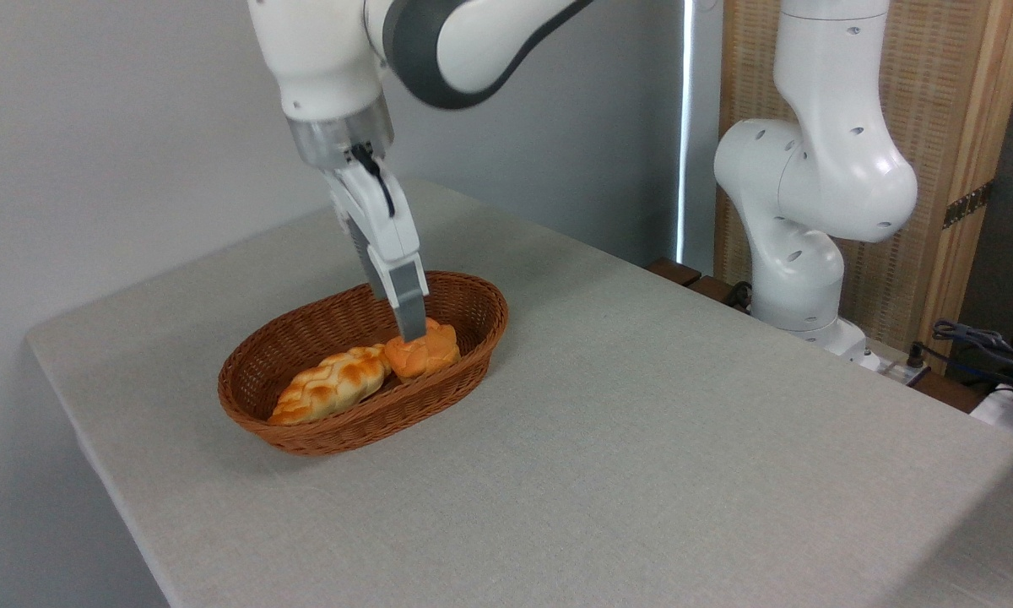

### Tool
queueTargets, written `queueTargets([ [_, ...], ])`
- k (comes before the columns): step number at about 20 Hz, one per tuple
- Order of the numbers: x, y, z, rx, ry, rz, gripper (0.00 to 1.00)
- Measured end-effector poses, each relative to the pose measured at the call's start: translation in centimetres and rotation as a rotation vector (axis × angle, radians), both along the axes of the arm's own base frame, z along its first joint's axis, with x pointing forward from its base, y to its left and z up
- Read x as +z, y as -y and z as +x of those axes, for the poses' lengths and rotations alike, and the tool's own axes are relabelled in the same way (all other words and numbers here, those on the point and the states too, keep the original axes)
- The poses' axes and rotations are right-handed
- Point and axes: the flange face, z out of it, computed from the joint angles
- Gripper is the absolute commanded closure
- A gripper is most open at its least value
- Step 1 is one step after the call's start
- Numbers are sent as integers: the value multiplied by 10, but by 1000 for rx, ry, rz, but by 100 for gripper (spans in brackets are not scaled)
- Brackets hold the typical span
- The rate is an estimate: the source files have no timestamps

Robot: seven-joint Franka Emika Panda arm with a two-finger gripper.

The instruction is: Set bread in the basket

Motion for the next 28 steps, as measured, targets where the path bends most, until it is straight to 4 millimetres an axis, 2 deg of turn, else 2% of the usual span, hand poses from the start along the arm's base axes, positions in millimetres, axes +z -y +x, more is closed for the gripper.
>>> queueTargets([
  [2,21,-17,9,38,41,-11,0],
  [6,73,-65,26,126,114,-28,0],
  [10,97,-87,35,161,115,18,0],
  [14,107,-88,46,242,123,47,0],
  [20,105,-86,53,274,121,65,0],
  [24,106,-111,55,321,124,71,0],
  [28,108,-119,55,334,126,72,0],
])
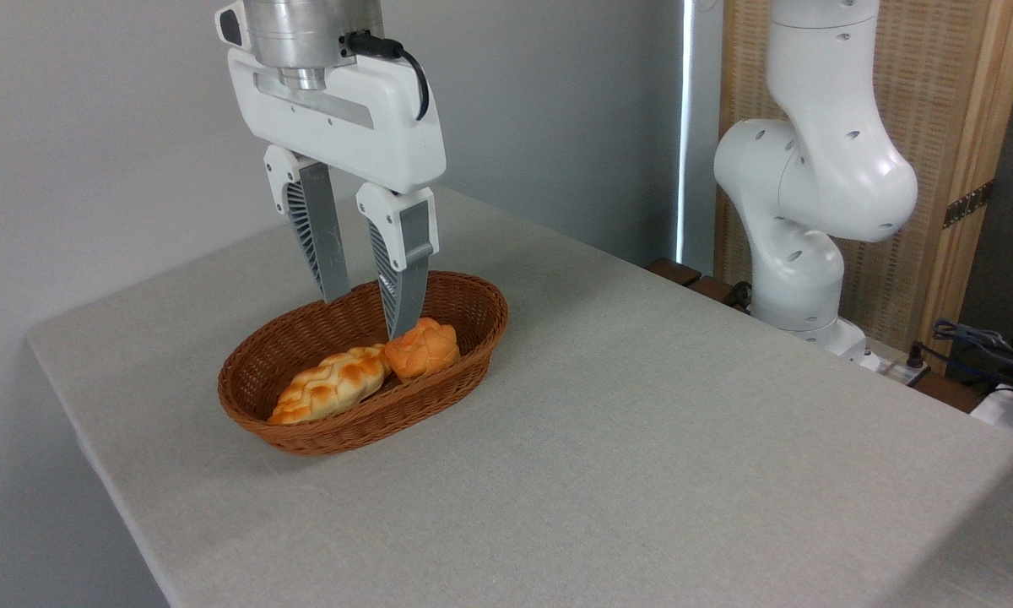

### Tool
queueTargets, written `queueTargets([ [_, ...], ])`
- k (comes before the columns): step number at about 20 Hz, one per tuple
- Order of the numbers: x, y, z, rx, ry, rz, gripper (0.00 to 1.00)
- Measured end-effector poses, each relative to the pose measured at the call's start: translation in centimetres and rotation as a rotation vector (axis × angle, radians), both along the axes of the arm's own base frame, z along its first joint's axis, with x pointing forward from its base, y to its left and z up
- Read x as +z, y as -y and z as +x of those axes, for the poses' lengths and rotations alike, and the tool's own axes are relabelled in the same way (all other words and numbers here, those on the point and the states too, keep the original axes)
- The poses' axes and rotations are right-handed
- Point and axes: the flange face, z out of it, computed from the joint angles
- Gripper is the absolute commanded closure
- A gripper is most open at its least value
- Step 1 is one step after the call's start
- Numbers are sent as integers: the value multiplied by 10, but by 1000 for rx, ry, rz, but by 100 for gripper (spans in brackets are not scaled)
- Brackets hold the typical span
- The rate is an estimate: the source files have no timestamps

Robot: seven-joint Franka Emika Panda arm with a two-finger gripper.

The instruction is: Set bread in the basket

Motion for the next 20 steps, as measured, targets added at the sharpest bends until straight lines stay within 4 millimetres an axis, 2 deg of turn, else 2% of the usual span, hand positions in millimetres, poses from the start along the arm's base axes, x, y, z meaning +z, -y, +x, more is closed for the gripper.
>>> queueTargets([
  [16,-8,-1,-8,-3,-84,-11,0],
  [20,-8,-1,-9,-52,-82,-10,0],
])
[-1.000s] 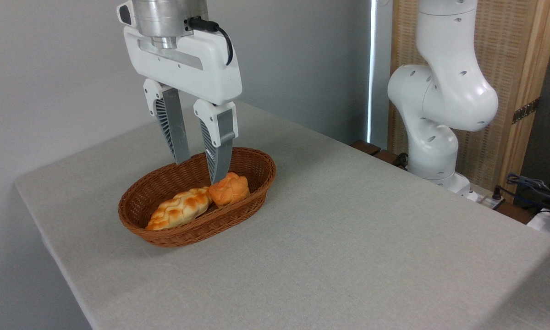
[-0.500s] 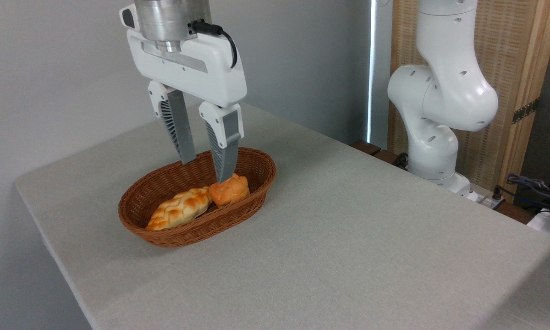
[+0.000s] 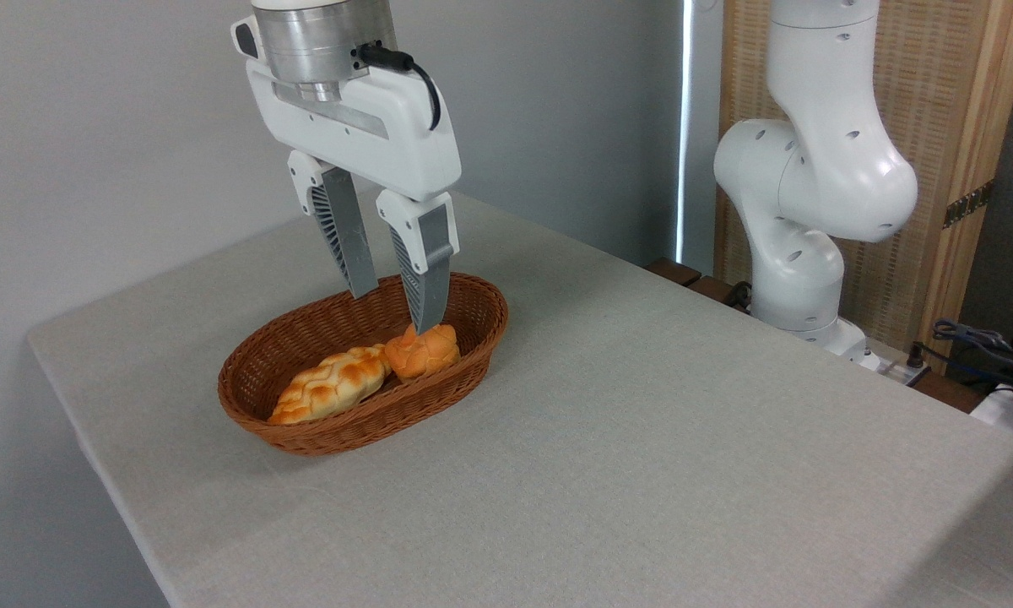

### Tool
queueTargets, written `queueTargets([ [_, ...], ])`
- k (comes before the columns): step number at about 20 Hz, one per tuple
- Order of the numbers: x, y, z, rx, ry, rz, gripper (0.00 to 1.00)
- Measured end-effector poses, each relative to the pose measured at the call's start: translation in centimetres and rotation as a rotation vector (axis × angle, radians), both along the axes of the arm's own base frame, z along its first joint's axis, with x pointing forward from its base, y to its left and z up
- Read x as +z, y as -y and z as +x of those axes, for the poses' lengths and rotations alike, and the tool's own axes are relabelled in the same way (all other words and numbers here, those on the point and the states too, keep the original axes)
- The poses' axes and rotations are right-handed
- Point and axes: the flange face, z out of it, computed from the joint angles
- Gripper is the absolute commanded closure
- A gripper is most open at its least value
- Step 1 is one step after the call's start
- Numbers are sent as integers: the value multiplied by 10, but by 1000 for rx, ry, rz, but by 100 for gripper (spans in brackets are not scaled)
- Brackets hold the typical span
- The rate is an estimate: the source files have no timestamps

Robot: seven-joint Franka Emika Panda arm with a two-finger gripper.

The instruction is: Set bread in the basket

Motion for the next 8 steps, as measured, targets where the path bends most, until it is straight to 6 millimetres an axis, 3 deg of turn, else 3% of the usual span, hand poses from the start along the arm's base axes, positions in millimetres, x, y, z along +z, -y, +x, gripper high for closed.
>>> queueTargets([
  [8,0,0,0,-22,1,0,0],
])
